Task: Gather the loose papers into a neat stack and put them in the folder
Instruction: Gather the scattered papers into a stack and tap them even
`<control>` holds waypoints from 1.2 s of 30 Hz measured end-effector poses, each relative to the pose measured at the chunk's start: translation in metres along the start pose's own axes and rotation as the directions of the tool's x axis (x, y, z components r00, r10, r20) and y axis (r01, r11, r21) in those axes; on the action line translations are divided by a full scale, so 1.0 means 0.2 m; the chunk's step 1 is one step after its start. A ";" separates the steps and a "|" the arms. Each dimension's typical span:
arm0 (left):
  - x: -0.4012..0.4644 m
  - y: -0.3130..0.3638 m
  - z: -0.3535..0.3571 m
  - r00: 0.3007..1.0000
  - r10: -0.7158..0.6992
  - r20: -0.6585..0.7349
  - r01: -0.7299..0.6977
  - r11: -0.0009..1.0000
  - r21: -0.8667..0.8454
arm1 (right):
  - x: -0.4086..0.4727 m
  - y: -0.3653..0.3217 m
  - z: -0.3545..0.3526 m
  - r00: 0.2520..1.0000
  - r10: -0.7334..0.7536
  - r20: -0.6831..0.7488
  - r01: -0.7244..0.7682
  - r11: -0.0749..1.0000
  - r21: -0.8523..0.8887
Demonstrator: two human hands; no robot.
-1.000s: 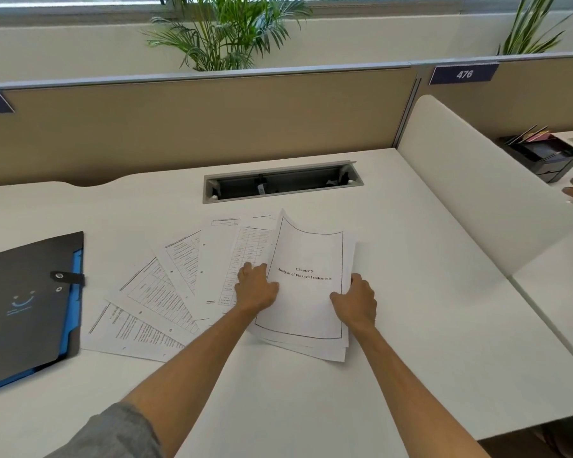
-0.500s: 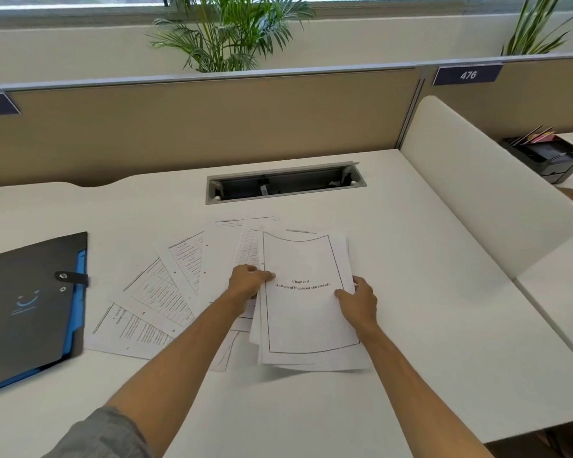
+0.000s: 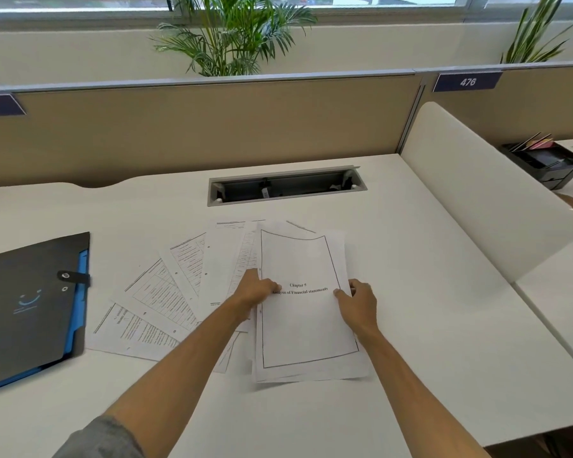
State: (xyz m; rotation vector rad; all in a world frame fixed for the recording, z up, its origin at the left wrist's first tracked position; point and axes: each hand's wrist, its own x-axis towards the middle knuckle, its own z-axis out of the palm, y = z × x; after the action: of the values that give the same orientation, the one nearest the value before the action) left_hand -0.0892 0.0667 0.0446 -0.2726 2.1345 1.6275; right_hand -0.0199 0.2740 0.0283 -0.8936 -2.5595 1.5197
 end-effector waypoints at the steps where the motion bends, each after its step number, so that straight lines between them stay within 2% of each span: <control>1: -0.01 0.01 -0.01 1.000 0.018 0.018 -0.018 0.999 -0.039 | 0.00 -0.01 0.00 0.999 -0.030 -0.015 0.028 0.997 -0.065; 3: -0.02 0.03 -0.02 0.998 0.047 0.041 -0.041 0.989 -0.144 | 0.01 -0.03 -0.02 0.996 -0.090 -0.031 0.085 0.990 -0.116; 5: -0.04 0.06 -0.05 0.992 0.104 0.067 -0.086 0.969 -0.230 | 0.03 -0.07 -0.04 0.997 -0.080 -0.005 0.079 0.995 -0.055; 8: -0.08 0.10 -0.10 0.974 0.187 0.128 -0.142 0.944 -0.299 | 0.06 -0.13 -0.10 0.996 0.011 0.091 -0.032 0.973 0.227; 11: -0.11 0.13 -0.16 0.963 0.239 0.127 -0.184 0.921 -0.345 | 0.11 -0.16 -0.15 0.974 0.011 0.228 -0.107 0.904 0.414; 14: -0.14 0.17 -0.21 0.952 0.273 0.140 -0.209 0.912 -0.354 | 0.14 -0.20 -0.20 0.930 -0.134 0.343 -0.060 0.864 0.501; 17: -0.17 0.20 -0.25 0.948 0.287 0.139 -0.235 0.924 -0.303 | 0.13 -0.27 -0.23 0.915 -0.266 0.305 0.031 0.797 0.603; 21: -0.19 0.25 -0.30 0.931 0.346 0.114 -0.317 0.924 -0.213 | 0.06 -0.39 -0.25 0.902 -0.378 0.210 0.167 0.752 0.638; 24: -0.23 0.29 -0.34 0.911 0.400 0.098 -0.375 0.904 -0.207 | -0.01 -0.46 -0.25 0.884 -0.435 0.173 0.228 0.723 0.652; 29: -0.27 0.36 -0.44 0.870 0.484 0.098 -0.435 0.845 -0.310 | -0.08 -0.52 -0.28 0.838 -0.503 0.213 0.270 0.720 0.639; 32: -0.28 0.36 -0.46 0.859 0.495 0.129 -0.449 0.850 -0.275 | -0.10 -0.55 -0.29 0.825 -0.512 0.238 0.275 0.732 0.623; 36: -0.29 0.35 -0.47 0.866 0.486 0.117 -0.447 0.858 -0.251 | -0.13 -0.60 -0.31 0.822 -0.538 0.189 0.314 0.704 0.637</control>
State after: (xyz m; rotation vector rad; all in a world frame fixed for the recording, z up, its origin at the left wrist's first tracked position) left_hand -0.0867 -0.0090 0.1514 0.3532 1.9853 2.0693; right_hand -0.0342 0.2675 0.1650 0.0866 -2.0102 2.2366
